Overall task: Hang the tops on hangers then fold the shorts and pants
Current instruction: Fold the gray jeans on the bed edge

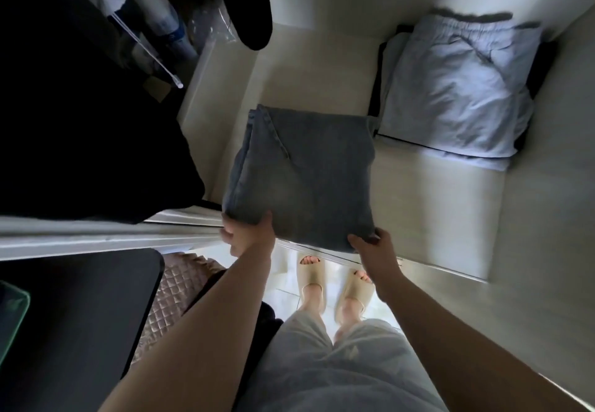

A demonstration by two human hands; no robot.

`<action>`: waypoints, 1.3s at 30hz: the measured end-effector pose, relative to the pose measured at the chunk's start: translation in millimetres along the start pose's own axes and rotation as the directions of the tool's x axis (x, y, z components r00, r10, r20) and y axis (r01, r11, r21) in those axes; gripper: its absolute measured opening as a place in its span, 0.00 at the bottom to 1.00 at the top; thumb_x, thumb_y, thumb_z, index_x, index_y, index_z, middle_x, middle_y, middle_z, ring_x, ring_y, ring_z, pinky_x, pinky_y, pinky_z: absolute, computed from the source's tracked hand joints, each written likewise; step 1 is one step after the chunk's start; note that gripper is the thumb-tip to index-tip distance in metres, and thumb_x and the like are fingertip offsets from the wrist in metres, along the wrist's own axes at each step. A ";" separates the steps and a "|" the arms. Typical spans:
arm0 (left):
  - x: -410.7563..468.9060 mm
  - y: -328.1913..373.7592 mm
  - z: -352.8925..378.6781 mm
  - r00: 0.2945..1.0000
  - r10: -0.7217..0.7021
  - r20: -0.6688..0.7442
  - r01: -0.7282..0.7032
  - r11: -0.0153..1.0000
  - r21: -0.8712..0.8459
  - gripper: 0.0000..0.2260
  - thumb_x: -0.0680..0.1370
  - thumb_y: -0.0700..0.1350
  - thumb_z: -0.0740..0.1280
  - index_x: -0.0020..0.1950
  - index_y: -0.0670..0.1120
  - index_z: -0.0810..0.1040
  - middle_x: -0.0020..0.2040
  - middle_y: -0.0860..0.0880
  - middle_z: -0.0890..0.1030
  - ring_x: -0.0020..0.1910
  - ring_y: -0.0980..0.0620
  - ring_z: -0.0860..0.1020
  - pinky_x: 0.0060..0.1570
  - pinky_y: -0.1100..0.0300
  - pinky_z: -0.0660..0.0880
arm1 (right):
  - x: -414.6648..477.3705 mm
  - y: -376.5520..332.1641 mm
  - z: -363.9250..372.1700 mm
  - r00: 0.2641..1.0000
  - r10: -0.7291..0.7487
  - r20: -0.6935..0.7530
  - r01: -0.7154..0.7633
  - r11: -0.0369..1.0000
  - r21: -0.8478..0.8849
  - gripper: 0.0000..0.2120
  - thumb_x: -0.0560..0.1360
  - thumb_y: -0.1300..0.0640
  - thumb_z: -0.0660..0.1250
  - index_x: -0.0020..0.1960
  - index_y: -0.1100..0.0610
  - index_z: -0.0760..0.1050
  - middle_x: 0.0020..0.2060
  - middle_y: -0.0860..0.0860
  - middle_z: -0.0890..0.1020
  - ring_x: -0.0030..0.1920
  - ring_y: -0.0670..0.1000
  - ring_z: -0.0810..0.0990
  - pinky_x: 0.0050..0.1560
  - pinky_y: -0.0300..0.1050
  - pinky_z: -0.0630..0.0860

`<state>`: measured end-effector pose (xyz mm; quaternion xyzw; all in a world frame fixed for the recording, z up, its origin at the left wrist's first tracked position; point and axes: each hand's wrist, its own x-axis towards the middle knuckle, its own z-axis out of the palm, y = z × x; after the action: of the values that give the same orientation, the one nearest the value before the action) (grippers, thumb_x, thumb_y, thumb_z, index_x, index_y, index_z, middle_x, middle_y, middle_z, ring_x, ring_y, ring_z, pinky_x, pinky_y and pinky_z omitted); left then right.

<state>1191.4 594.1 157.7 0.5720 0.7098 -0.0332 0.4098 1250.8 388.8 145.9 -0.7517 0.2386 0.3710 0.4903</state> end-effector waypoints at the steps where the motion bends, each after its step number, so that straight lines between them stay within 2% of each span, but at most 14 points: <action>1: -4.5 -6.9 1.7 0.997 -0.072 0.030 0.075 0.989 -0.124 0.43 0.74 0.53 0.74 0.81 0.51 0.51 0.78 0.43 0.61 0.72 0.36 0.67 0.69 0.44 0.66 | -2.5 5.7 3.2 0.998 0.059 -0.024 -0.059 0.998 0.002 0.27 0.74 0.52 0.74 0.68 0.58 0.68 0.56 0.52 0.77 0.53 0.54 0.78 0.53 0.53 0.79; 2: -8.3 -12.2 2.6 0.988 -0.134 0.081 0.149 0.961 -0.234 0.42 0.75 0.52 0.74 0.81 0.52 0.50 0.73 0.42 0.68 0.67 0.37 0.72 0.68 0.45 0.70 | -4.2 10.5 5.5 0.989 0.146 -0.025 -0.146 0.989 0.015 0.29 0.73 0.48 0.74 0.68 0.56 0.66 0.57 0.52 0.75 0.56 0.56 0.77 0.55 0.57 0.78; 4: -11.7 -17.4 2.3 0.959 -0.181 0.217 0.251 0.901 -0.354 0.38 0.78 0.48 0.71 0.81 0.53 0.50 0.61 0.43 0.78 0.52 0.43 0.82 0.58 0.47 0.78 | -5.4 14.7 6.6 0.938 0.337 0.082 -0.346 0.929 0.133 0.28 0.73 0.45 0.74 0.66 0.53 0.67 0.58 0.53 0.75 0.57 0.59 0.78 0.51 0.56 0.79; 6: -9.6 -15.2 1.0 0.944 -0.140 0.298 0.248 0.897 -0.365 0.30 0.81 0.44 0.67 0.79 0.50 0.56 0.62 0.43 0.79 0.43 0.46 0.84 0.47 0.52 0.81 | -4.0 15.7 7.0 0.876 0.402 0.265 -0.468 0.841 0.271 0.21 0.76 0.47 0.73 0.62 0.57 0.72 0.53 0.56 0.82 0.52 0.60 0.84 0.47 0.53 0.81; 9: -7.1 -8.5 -0.9 0.946 -0.123 0.301 0.231 0.906 -0.355 0.20 0.82 0.42 0.65 0.72 0.45 0.65 0.62 0.40 0.79 0.43 0.44 0.84 0.44 0.53 0.81 | 3.3 9.0 11.0 0.897 0.316 0.309 -0.422 0.821 0.384 0.12 0.81 0.54 0.66 0.59 0.61 0.74 0.42 0.59 0.87 0.41 0.57 0.87 0.39 0.48 0.82; 12: -9.1 -4.1 -0.6 0.952 -0.109 0.286 0.215 0.904 -0.370 0.18 0.82 0.41 0.65 0.71 0.43 0.66 0.61 0.39 0.80 0.45 0.43 0.84 0.44 0.52 0.81 | 7.8 -4.0 15.3 0.915 0.281 0.290 -0.385 0.822 0.420 0.08 0.83 0.57 0.63 0.56 0.62 0.74 0.39 0.59 0.87 0.39 0.56 0.87 0.32 0.46 0.82; 18: 3.7 29.4 13.2 0.950 -0.079 0.303 0.216 0.867 -0.450 0.20 0.82 0.40 0.65 0.73 0.43 0.65 0.55 0.38 0.82 0.44 0.42 0.85 0.44 0.51 0.82 | 30.9 -38.2 16.7 0.934 0.196 0.298 -0.315 0.846 0.430 0.05 0.83 0.56 0.62 0.54 0.57 0.74 0.40 0.57 0.87 0.41 0.53 0.87 0.41 0.49 0.80; 22: 24.8 63.8 29.9 0.944 -0.015 0.331 0.191 0.841 -0.506 0.24 0.82 0.41 0.65 0.77 0.44 0.61 0.50 0.40 0.81 0.45 0.43 0.82 0.44 0.52 0.81 | 54.3 -76.5 21.7 0.940 0.135 0.313 -0.269 0.857 0.439 0.06 0.83 0.55 0.61 0.55 0.57 0.74 0.42 0.55 0.87 0.44 0.52 0.86 0.42 0.49 0.79; 25: 40.1 91.4 44.0 0.932 0.072 0.354 0.140 0.833 -0.536 0.27 0.82 0.41 0.65 0.79 0.45 0.59 0.54 0.41 0.81 0.45 0.45 0.82 0.47 0.51 0.79 | 73.7 -106.6 24.9 0.939 0.088 0.332 -0.240 0.858 0.454 0.07 0.83 0.55 0.61 0.55 0.57 0.74 0.47 0.55 0.85 0.48 0.53 0.84 0.43 0.48 0.78; 27: 48.9 109.7 53.3 0.922 0.135 0.362 0.089 0.838 -0.538 0.26 0.82 0.41 0.65 0.78 0.45 0.61 0.53 0.44 0.82 0.44 0.48 0.83 0.43 0.54 0.79 | 86.4 -125.6 26.3 0.940 0.059 0.337 -0.224 0.852 0.474 0.06 0.83 0.55 0.61 0.54 0.57 0.74 0.48 0.56 0.85 0.48 0.54 0.84 0.44 0.49 0.77; 30: 60.6 136.1 66.5 0.904 0.207 0.375 0.024 0.850 -0.526 0.26 0.82 0.42 0.66 0.79 0.47 0.61 0.59 0.44 0.81 0.46 0.50 0.83 0.39 0.58 0.78 | 102.9 -150.8 27.0 0.937 0.026 0.348 -0.206 0.847 0.490 0.06 0.83 0.55 0.61 0.53 0.56 0.74 0.49 0.55 0.84 0.47 0.53 0.83 0.44 0.49 0.77; 33: 66.6 160.3 76.4 0.884 0.266 0.385 -0.030 0.853 -0.521 0.26 0.82 0.43 0.66 0.77 0.50 0.62 0.54 0.50 0.82 0.46 0.50 0.83 0.41 0.57 0.78 | 117.9 -169.8 24.7 0.931 0.007 0.365 -0.205 0.837 0.507 0.05 0.83 0.54 0.62 0.54 0.54 0.74 0.51 0.54 0.84 0.50 0.53 0.83 0.45 0.50 0.77; 35: 67.3 173.2 80.8 0.867 0.305 0.395 -0.068 0.857 -0.511 0.26 0.81 0.43 0.67 0.77 0.52 0.61 0.54 0.50 0.81 0.47 0.51 0.83 0.43 0.57 0.78 | 125.3 -179.1 22.0 0.923 -0.001 0.385 -0.215 0.828 0.518 0.05 0.82 0.54 0.62 0.55 0.54 0.74 0.55 0.54 0.83 0.54 0.54 0.82 0.47 0.51 0.77; 39: 68.8 180.7 84.4 0.849 0.336 0.408 -0.103 0.862 -0.496 0.18 0.80 0.41 0.67 0.67 0.55 0.67 0.50 0.50 0.82 0.43 0.50 0.80 0.41 0.59 0.76 | 130.2 -181.7 18.2 0.910 -0.003 0.415 -0.235 0.821 0.520 0.06 0.81 0.52 0.64 0.54 0.53 0.76 0.57 0.54 0.83 0.56 0.55 0.82 0.49 0.52 0.78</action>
<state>1388.3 666.7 135.4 0.5126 0.5005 0.0418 0.6965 1455.8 479.7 140.2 -0.4673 0.2779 0.4594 0.7024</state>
